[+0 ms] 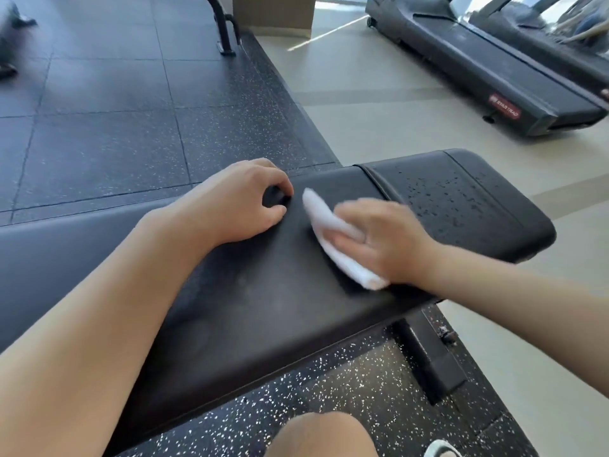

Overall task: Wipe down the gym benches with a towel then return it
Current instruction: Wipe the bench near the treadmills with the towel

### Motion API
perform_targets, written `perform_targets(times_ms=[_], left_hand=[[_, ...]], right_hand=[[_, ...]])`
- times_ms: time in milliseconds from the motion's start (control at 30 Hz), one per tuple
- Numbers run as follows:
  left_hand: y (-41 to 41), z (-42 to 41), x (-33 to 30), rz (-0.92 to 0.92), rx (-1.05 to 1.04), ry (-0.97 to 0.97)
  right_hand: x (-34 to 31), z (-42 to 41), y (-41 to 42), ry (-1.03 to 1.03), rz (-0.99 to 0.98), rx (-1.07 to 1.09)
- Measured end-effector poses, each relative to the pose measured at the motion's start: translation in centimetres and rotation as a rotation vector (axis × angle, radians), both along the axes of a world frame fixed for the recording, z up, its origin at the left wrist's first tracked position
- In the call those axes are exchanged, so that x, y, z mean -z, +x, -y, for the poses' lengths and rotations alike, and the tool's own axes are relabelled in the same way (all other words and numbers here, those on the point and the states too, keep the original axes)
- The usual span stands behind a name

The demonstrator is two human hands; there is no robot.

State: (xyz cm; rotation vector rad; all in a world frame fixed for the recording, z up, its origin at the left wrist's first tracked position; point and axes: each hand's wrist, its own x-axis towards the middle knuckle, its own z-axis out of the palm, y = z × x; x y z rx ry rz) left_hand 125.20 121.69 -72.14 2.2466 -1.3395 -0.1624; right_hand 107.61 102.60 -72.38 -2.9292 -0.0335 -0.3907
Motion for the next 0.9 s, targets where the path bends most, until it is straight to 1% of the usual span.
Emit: perform_targets(times_ms=[100, 167, 233, 300, 333, 400, 467, 500, 533, 567, 633, 700, 767, 833, 900], left_hand=[[1.3, -0.9, -0.1, -0.010, -0.035, 0.060], [2.5, -1.9, -0.4, -0.064, -0.096, 0.100], [3.7, -3.1, -0.8, -0.138, -0.167, 0.147], [4.3, -4.0, -1.1, -0.166, -0.203, 0.207], [4.3, -4.1, -1.1, -0.158, -0.211, 0.225], [4.2, -4.0, -1.3, -0.116, -0.215, 0.246], [3.8, -4.0, -1.4, -0.111, -0.222, 0.246], [3.4, -4.3, -1.2, -0.123, -0.233, 0.239], [2.9, -4.6, -1.0, -0.123, -0.244, 0.233], [2.2, -5.2, -0.6, -0.096, -0.249, 0.233], [0.2, -6.9, 0.5, 0.010, -0.259, 0.243], [-1.6, -9.2, 1.2, 0.087, -0.279, 0.187], [-2.6, -11.2, 1.5, 0.116, -0.284, 0.137], [-3.1, -12.8, 1.5, 0.127, -0.289, 0.122], [-3.7, -14.1, 1.4, 0.119, -0.301, 0.122]], right_hand=[[0.4, 0.9, 7.9, 0.045, 0.011, 0.199], [0.8, 0.3, 12.5, -0.010, 0.007, 0.234], [0.9, -1.0, 14.7, -0.038, -0.055, 0.253], [0.9, -2.3, 13.7, 0.008, -0.043, 0.275], [0.9, -3.3, 12.2, 0.020, 0.001, 0.248], [1.3, -5.4, 7.8, 0.022, 0.103, 0.112], [1.3, -6.6, 3.7, 0.049, 0.082, -0.030], [1.3, -6.1, 2.8, 0.052, 0.045, -0.064], [1.0, -5.1, 2.6, 0.043, 0.019, -0.058], [0.7, -3.8, 3.1, 0.020, 0.033, -0.032], [0.0, -1.5, 5.1, -0.013, 0.099, 0.064], [-0.4, -0.9, 7.7, 0.004, 0.054, 0.200], [0.2, -2.6, 9.8, -0.014, 0.011, 0.288], [0.9, -6.6, 10.8, -0.029, 0.017, 0.248], [1.4, -11.3, 10.5, -0.028, 0.061, 0.114]])
